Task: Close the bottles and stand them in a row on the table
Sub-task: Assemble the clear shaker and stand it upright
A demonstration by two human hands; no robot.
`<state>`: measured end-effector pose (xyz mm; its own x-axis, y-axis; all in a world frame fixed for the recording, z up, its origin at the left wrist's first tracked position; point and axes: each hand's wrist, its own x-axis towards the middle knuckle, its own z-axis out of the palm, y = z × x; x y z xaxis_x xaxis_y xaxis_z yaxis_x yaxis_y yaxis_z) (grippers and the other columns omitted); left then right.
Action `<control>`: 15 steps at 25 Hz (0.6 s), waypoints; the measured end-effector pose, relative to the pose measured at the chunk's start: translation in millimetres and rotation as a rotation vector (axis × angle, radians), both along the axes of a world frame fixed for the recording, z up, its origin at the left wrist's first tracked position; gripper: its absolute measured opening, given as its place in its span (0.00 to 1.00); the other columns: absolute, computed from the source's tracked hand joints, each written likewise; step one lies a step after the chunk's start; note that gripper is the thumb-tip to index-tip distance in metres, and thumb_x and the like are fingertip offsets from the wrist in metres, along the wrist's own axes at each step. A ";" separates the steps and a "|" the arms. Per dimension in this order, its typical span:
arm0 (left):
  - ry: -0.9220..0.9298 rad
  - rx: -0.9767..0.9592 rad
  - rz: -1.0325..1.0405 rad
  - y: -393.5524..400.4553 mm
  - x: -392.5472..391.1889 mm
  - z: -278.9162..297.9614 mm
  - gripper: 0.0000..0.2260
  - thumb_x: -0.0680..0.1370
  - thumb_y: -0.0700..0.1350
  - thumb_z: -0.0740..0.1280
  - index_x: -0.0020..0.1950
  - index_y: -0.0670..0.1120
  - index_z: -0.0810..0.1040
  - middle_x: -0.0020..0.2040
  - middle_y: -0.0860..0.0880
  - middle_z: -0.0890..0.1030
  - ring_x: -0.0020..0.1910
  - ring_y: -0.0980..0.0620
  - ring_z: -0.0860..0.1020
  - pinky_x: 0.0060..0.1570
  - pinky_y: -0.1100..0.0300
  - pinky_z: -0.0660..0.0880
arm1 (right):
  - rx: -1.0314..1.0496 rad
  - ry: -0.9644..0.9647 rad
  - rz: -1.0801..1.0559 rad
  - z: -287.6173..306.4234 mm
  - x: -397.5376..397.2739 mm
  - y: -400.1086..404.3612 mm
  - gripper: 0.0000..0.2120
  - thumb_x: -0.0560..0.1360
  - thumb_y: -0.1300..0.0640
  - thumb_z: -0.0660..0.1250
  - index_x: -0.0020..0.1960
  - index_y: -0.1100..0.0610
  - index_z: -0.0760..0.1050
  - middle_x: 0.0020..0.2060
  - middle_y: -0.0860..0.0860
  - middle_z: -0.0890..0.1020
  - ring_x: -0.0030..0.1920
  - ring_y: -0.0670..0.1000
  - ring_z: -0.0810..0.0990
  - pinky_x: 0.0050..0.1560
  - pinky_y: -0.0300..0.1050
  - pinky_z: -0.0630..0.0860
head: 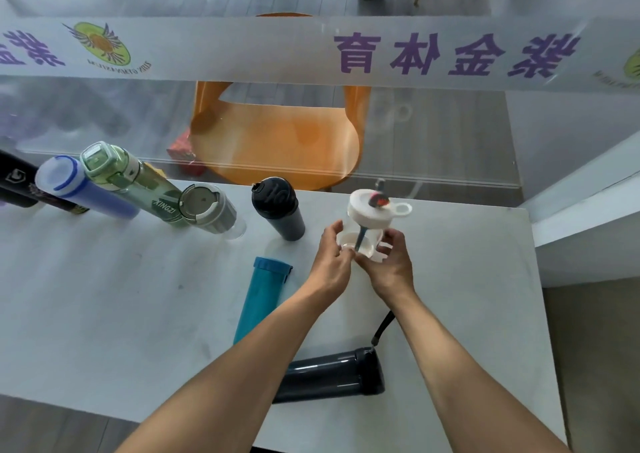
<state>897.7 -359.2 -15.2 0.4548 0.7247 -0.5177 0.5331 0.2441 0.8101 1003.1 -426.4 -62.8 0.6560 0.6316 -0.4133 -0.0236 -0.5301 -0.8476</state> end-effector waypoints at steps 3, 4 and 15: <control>-0.014 0.011 -0.021 -2.9 -2.5 -1.6 0.23 0.82 0.43 0.59 0.77 0.53 0.59 0.75 0.51 0.61 0.73 0.49 0.66 0.73 0.48 0.65 | 0.065 -0.008 -0.004 -3.4 -10.7 -7.3 0.35 0.65 0.52 0.81 0.67 0.48 0.68 0.60 0.48 0.79 0.57 0.47 0.81 0.52 0.43 0.77; -0.016 -0.002 -0.020 -2.4 -1.7 -1.8 0.23 0.82 0.43 0.60 0.76 0.54 0.60 0.75 0.51 0.61 0.73 0.48 0.66 0.72 0.48 0.65 | 0.075 -0.017 -0.016 -4.0 -11.3 -6.1 0.34 0.65 0.54 0.81 0.66 0.49 0.68 0.61 0.49 0.79 0.57 0.48 0.81 0.53 0.43 0.78; -0.043 -0.120 -0.117 21.4 -10.2 -18.9 0.32 0.80 0.38 0.59 0.76 0.64 0.52 0.79 0.54 0.57 0.77 0.46 0.60 0.71 0.46 0.64 | 0.029 -0.161 -0.007 -8.0 -11.0 14.1 0.31 0.68 0.56 0.79 0.67 0.54 0.71 0.60 0.54 0.81 0.59 0.54 0.80 0.58 0.46 0.76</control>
<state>887.5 -337.8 -34.1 0.5560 0.5996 -0.5756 0.5294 0.2784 0.8014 992.2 -412.3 -70.8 0.7170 0.6365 -0.2842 0.1100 -0.5059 -0.8556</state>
